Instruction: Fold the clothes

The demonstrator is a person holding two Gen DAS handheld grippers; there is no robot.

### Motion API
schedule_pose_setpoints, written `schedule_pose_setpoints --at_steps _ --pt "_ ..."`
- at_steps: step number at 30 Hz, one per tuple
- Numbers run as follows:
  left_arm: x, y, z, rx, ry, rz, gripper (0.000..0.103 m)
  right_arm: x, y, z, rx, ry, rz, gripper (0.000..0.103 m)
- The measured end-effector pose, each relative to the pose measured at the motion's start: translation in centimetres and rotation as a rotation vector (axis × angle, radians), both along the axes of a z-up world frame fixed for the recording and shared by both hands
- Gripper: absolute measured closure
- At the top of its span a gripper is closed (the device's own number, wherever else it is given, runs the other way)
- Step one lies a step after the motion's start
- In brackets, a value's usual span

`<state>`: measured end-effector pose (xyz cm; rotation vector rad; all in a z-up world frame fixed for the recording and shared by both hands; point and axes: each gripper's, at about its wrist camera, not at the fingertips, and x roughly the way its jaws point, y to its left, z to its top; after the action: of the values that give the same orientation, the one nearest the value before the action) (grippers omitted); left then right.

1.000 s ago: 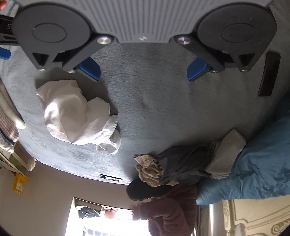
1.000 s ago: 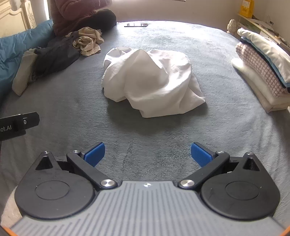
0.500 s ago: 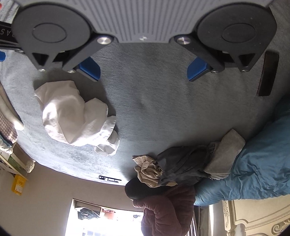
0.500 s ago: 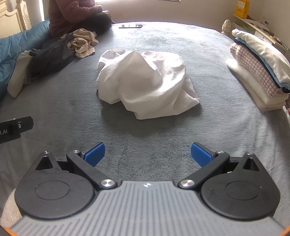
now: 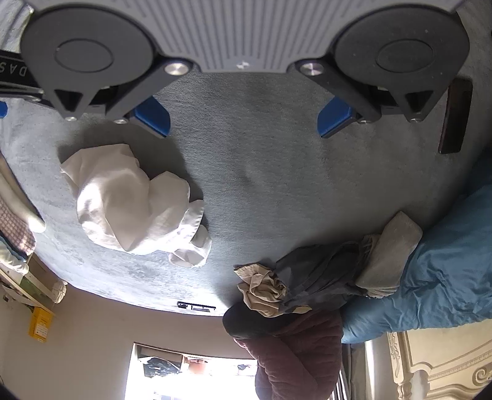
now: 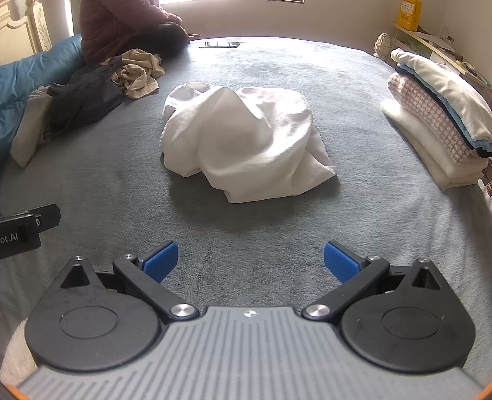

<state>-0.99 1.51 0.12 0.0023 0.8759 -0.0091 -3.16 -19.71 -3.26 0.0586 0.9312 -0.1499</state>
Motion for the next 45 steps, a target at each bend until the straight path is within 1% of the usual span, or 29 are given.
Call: schedule_pose_setpoints --at_steps 19,30,45 --pt "0.23 -0.46 0.11 -0.001 -0.009 -0.026 0.0 0.22 -0.17 -0.12 0.007 0.001 -0.013 0.001" --pt "0.23 0.03 0.42 -0.037 -0.036 -0.026 0.0 0.3 -0.32 -0.1 0.008 0.001 -0.019 0.001" --pt "0.39 0.16 -0.27 -0.045 -0.049 -0.039 0.0 0.54 -0.23 -0.32 0.0 0.009 -0.015 0.001"
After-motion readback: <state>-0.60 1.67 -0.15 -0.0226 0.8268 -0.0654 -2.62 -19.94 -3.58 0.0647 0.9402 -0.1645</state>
